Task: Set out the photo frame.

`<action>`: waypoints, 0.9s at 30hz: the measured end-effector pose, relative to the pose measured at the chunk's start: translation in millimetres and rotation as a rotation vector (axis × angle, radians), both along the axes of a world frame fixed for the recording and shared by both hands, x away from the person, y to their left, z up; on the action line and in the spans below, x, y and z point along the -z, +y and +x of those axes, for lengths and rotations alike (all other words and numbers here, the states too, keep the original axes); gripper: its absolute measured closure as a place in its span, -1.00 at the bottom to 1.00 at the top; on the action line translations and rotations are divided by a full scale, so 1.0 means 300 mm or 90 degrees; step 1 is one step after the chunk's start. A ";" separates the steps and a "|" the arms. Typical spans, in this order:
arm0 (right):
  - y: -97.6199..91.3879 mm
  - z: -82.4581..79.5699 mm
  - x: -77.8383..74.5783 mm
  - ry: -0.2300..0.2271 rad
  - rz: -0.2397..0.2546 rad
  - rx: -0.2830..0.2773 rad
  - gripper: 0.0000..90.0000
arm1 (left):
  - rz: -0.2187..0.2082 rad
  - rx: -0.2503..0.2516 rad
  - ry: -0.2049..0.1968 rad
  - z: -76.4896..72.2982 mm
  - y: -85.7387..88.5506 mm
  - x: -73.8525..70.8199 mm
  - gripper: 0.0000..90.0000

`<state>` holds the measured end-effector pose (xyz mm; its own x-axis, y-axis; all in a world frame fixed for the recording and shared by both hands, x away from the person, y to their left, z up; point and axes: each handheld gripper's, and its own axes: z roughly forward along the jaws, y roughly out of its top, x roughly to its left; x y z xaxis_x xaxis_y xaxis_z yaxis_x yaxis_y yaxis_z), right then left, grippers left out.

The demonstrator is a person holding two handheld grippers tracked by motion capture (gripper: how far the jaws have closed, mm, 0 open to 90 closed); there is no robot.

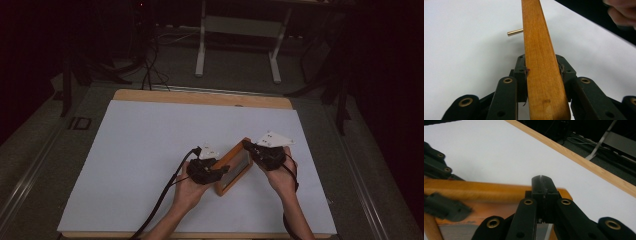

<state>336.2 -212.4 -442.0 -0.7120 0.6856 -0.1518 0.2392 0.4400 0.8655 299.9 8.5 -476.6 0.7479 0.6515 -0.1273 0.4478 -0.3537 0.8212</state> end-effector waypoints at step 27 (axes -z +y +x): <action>-0.039 -0.024 0.018 0.009 0.033 0.013 1.00 | -0.076 0.059 -0.003 -0.080 0.075 0.109 0.25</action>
